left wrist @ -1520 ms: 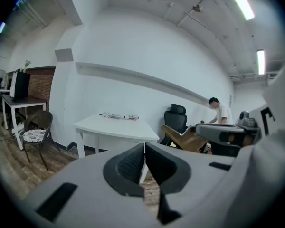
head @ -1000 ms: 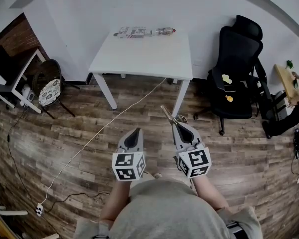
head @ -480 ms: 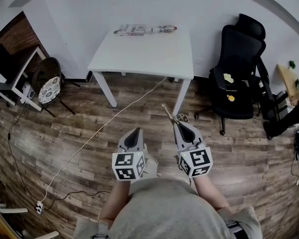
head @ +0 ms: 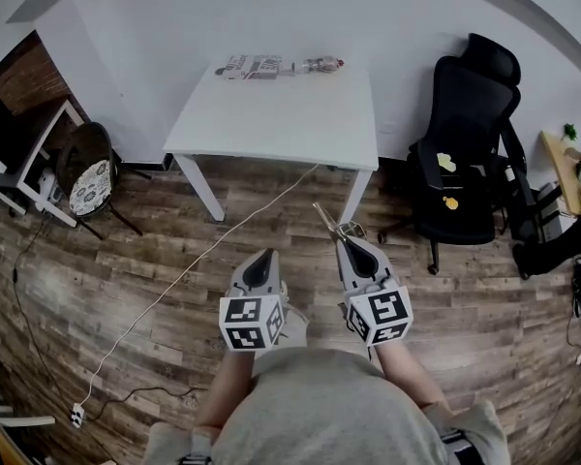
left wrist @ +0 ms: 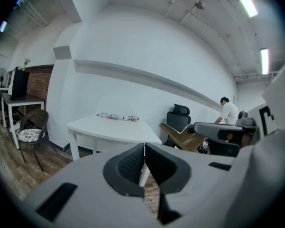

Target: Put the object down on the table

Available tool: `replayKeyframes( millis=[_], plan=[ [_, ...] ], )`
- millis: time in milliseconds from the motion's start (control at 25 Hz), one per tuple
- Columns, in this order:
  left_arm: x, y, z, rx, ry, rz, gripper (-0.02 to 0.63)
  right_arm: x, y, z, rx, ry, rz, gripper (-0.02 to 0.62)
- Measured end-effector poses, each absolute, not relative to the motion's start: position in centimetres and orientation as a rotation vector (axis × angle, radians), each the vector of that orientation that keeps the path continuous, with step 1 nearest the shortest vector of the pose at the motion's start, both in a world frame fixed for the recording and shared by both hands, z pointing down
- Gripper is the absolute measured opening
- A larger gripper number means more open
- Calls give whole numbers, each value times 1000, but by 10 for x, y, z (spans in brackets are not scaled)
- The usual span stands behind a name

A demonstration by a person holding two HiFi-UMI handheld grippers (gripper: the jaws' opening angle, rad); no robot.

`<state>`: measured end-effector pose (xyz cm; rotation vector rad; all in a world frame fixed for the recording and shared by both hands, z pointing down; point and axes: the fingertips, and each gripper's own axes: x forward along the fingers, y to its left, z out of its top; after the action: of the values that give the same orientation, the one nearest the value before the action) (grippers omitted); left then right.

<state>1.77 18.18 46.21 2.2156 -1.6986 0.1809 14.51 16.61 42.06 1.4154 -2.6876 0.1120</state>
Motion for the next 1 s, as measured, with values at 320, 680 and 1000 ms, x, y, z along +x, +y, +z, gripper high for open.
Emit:
replayKeyframes(
  millis=[320, 680, 1000],
  plan=[
    [-2, 113, 462, 2218, -1682, 200, 9, 130, 95, 419, 1436, -2671, 118, 8],
    [-33, 29, 455, 2228, -1655, 213, 10, 106, 13, 419, 1465, -2627, 146, 8],
    [-55, -34, 455, 2242, -1623, 214, 9, 82, -47, 415, 1492, -2607, 142, 8]
  ],
)
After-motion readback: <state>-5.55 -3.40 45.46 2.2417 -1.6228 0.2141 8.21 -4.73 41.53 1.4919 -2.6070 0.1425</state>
